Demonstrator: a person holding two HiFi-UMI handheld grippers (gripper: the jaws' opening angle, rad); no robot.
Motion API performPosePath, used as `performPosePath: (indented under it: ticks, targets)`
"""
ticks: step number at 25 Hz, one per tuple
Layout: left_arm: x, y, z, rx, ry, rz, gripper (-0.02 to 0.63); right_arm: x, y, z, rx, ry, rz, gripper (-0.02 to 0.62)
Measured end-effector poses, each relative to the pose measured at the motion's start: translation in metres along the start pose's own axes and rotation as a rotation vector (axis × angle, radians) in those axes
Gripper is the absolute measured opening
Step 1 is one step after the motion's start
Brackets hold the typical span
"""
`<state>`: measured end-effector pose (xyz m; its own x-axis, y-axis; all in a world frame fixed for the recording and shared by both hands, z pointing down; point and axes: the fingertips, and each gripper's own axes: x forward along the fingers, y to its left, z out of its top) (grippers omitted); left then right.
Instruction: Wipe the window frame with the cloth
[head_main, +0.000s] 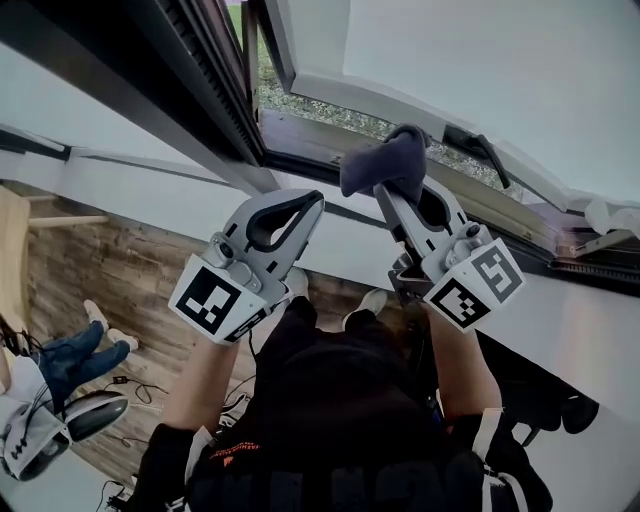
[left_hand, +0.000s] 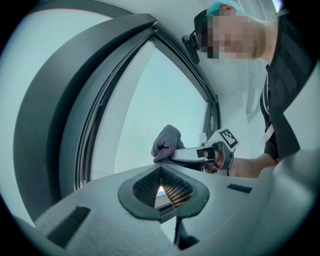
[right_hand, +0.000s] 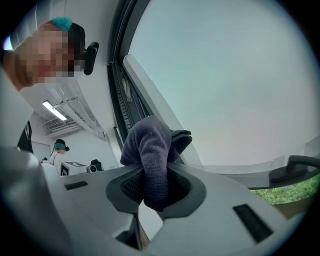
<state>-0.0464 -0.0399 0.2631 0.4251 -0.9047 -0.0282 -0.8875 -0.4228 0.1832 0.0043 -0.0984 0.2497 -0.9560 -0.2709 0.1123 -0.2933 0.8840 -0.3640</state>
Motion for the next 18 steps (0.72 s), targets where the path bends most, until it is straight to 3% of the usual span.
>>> performPosePath:
  ticks: [18]
  targets:
    - [-0.076,0.065,0.000,-0.006,-0.006,0.134,0.018,0.113,0.077,0.007,-0.138,-0.001,0.154,0.057]
